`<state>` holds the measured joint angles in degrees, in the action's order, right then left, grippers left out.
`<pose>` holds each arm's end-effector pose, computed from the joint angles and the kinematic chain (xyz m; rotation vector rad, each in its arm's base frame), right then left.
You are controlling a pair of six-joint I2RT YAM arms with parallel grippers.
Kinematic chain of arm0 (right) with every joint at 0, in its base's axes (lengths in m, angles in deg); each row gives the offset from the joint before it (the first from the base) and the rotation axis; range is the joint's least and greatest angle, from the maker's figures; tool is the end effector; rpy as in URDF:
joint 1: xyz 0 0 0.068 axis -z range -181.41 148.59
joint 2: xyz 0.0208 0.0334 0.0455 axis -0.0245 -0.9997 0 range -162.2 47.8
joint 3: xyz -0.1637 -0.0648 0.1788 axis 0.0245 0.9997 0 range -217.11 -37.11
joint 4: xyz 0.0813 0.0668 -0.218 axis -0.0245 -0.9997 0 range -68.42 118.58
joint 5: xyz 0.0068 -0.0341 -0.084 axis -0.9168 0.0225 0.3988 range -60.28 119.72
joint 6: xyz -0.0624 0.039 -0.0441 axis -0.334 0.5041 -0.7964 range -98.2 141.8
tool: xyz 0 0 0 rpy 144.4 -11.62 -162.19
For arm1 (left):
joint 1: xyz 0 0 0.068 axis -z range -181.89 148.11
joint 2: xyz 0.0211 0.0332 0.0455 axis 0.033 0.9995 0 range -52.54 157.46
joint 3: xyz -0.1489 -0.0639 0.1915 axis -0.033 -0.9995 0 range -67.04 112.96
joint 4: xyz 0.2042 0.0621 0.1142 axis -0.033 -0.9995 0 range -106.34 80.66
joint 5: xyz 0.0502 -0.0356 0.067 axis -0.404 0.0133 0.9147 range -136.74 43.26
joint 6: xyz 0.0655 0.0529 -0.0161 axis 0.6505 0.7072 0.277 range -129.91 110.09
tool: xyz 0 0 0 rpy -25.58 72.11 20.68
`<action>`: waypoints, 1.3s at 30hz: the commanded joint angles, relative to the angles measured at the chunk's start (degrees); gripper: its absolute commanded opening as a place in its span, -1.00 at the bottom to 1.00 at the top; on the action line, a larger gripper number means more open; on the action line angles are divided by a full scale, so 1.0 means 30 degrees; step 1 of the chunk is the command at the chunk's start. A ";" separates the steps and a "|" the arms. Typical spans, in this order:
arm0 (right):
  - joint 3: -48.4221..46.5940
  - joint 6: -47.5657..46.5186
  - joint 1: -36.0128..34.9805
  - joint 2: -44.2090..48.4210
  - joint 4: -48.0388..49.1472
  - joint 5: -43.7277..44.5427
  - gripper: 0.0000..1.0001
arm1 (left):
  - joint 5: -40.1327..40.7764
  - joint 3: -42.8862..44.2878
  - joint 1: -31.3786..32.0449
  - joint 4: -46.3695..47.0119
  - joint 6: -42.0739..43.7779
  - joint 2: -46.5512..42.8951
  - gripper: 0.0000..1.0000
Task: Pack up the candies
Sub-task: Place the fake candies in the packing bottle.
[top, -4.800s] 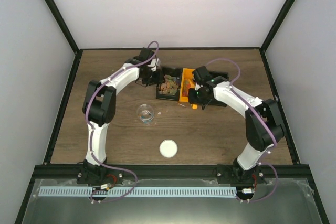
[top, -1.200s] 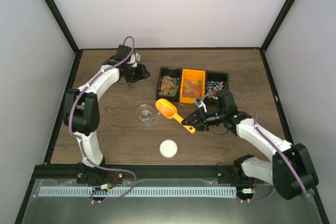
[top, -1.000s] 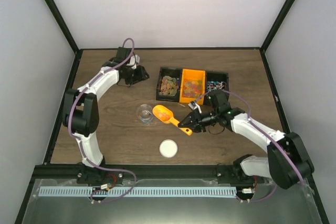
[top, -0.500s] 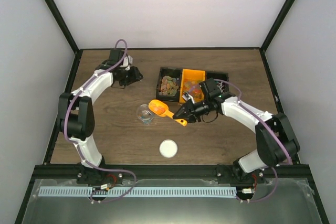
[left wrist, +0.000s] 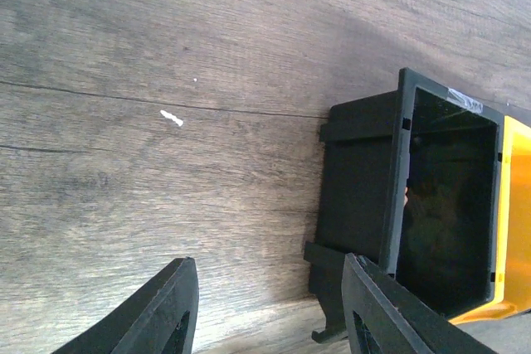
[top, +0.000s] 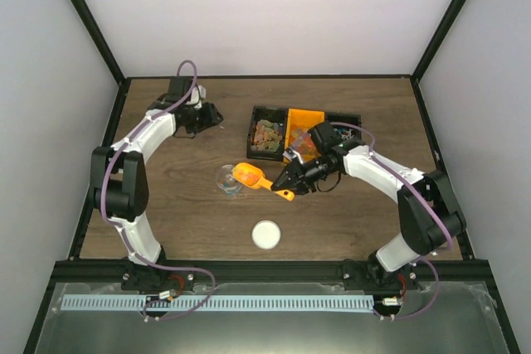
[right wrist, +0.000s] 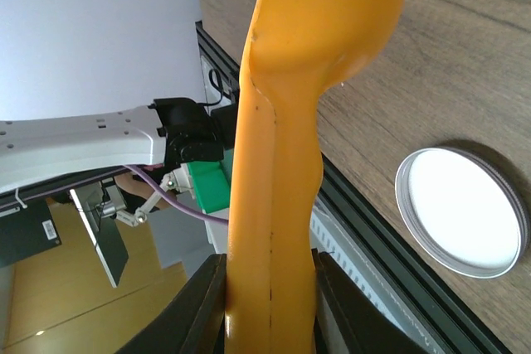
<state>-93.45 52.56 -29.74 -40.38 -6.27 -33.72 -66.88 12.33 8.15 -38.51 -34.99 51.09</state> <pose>0.2118 0.1910 0.1883 0.2607 -2.4623 -1.5705 0.3818 -0.0940 0.1941 -0.1857 2.5503 -0.6869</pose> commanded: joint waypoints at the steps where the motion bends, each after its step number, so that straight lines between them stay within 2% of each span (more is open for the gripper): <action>1: -0.0675 -0.0760 -0.0546 -0.0217 -0.1000 -0.0238 -0.99 | -0.0369 -0.0446 -0.0238 0.0412 0.0302 -0.0539 0.00; 8: -0.1207 -0.1473 -0.0603 -0.0428 -0.2394 0.0505 -0.99 | -0.0464 -0.0854 -0.0352 0.0524 0.0245 -0.0844 0.00; 16: -0.3528 -0.2709 -0.0658 -0.1559 -0.5067 0.2251 -0.99 | -0.0610 -0.1297 -0.0556 0.0685 0.0316 -0.1073 0.00; 39: -0.8211 -0.4183 -0.1505 -0.3328 -0.9671 0.5237 -0.99 | -0.1455 -0.2083 -0.1061 0.1508 0.0289 -0.1201 0.00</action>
<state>-114.37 41.57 -33.33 -49.27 -31.36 -20.54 -70.09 7.08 5.40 -35.16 -34.81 49.21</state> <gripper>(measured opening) 0.242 0.500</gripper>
